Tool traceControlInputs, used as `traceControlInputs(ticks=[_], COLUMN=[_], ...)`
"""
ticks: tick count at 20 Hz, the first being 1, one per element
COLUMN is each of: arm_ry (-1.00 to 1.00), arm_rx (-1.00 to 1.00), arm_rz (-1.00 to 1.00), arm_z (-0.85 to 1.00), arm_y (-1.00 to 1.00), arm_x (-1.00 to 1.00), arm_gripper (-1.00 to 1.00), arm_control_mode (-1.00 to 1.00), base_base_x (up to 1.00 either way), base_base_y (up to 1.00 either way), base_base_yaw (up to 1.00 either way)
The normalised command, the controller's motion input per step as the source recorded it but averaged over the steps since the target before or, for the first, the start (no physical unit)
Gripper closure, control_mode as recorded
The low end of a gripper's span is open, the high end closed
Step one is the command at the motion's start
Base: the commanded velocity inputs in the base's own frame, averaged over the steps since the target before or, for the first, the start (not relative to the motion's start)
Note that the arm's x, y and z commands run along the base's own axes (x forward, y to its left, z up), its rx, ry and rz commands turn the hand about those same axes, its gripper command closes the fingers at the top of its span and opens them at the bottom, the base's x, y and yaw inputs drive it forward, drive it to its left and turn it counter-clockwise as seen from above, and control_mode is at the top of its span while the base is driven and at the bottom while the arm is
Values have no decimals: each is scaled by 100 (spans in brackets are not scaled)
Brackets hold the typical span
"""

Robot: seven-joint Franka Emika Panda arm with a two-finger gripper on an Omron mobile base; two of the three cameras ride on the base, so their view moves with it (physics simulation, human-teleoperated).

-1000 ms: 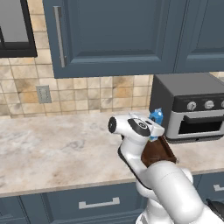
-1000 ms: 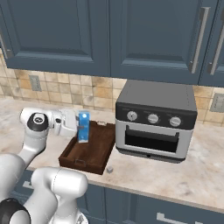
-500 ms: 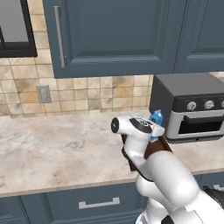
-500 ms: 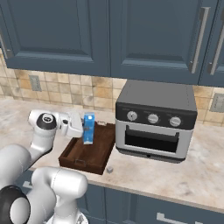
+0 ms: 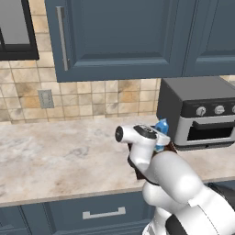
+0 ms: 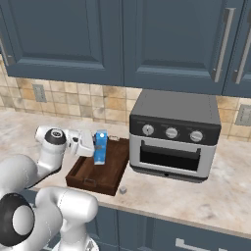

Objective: Take out the milk from the fridge and place it on the tray on the counter. Then take the sugar cube near the tray and place it in the tray.

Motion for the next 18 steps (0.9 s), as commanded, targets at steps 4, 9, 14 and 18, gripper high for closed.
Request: traceControlInputs(ticks=[4,9,14,18], arm_ry=[0,0,0,0], arm_rx=[0,0,0,0], arm_rz=[0,0,0,0], arm_z=[-30,-28,-28,-29], arm_y=[0,0,0,0], arm_x=[0,0,0,0], arm_gripper=[100,100,100,100], arm_control_mode=[-100,-100,-100,-100], base_base_x=[0,0,0,0], base_base_y=[0,0,0,0], base_base_yaw=[0,0,0,0])
